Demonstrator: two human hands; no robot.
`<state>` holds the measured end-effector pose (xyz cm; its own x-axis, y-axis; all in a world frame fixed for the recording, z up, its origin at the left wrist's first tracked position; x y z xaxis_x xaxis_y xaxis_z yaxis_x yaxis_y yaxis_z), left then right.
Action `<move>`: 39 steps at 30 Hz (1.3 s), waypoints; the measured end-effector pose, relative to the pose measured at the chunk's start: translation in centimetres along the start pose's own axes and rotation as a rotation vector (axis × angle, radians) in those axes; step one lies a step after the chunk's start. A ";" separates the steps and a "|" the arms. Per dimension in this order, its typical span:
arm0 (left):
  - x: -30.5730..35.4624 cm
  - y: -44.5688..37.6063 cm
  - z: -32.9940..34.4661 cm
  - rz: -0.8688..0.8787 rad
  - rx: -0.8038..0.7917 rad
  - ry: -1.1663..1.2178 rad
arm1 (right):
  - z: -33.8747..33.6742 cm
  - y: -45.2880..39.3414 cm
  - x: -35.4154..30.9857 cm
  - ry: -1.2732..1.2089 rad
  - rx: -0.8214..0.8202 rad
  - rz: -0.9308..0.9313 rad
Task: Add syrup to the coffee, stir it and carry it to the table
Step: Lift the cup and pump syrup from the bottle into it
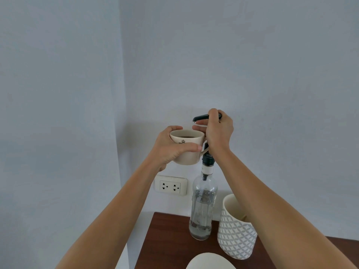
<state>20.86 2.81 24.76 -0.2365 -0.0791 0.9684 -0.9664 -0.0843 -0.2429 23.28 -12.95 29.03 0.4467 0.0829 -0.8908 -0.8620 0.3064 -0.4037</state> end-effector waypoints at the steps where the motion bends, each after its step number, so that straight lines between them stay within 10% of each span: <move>1: 0.0 0.0 0.0 0.001 0.001 0.001 | 0.0 0.0 0.0 0.000 0.000 0.000; 39: -0.6 1.8 -0.7 0.011 0.025 -0.013 | -4.0 2.5 -1.6 0.366 -0.039 -0.099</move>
<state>19.14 3.36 23.78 -0.2457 -0.0931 0.9649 -0.9609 -0.1078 -0.2551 19.43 -16.13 28.63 0.4188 -0.2920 -0.8598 -0.8307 0.2593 -0.4926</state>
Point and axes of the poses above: each hand's wrist, its own y-axis away from the middle knuckle, its own z-axis out of the palm, x = y × z, the point moved 8 cm from there along -y, towards the middle knuckle, and after that the axes turned 3 degrees about y, right-handed, at the moved point
